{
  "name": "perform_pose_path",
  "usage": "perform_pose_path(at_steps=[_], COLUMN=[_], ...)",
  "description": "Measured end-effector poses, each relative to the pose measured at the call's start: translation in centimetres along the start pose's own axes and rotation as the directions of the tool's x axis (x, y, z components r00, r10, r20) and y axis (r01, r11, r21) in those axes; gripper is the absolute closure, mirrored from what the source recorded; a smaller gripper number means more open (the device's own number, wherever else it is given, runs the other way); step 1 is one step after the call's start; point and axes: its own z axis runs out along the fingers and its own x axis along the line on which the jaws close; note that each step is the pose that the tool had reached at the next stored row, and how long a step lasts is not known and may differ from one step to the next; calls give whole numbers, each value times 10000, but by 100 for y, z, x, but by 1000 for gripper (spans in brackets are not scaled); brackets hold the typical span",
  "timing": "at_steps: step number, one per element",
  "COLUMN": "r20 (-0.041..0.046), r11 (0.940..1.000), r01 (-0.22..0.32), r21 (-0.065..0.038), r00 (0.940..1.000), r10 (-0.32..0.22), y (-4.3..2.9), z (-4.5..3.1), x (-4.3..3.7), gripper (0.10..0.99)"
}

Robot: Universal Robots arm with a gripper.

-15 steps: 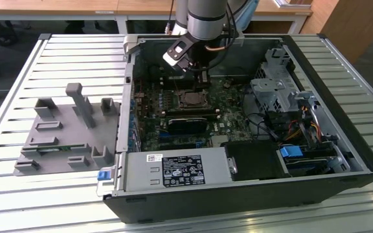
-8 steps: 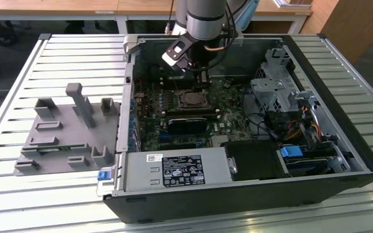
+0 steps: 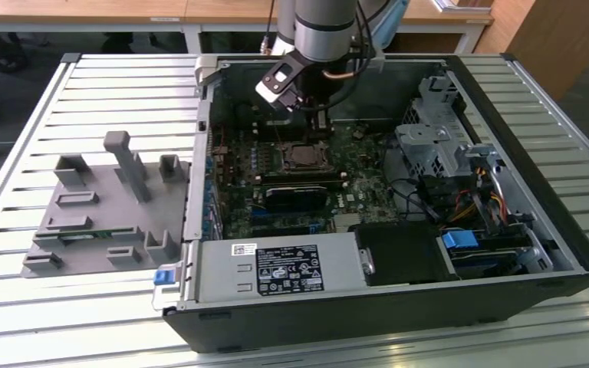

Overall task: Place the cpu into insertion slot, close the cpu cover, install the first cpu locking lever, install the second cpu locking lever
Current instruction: 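Install the first cpu locking lever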

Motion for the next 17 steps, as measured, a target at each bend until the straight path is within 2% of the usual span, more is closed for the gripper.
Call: perform_pose_path(at_steps=[9, 17], r20=[-2, 2], r11=[10000, 10000], r01=[3, 15], r21=[-2, 1], r00=[10000, 10000], r10=[-3, -15], y=[4, 10], z=[-134, -434], x=[2, 3], gripper=[980, 980])
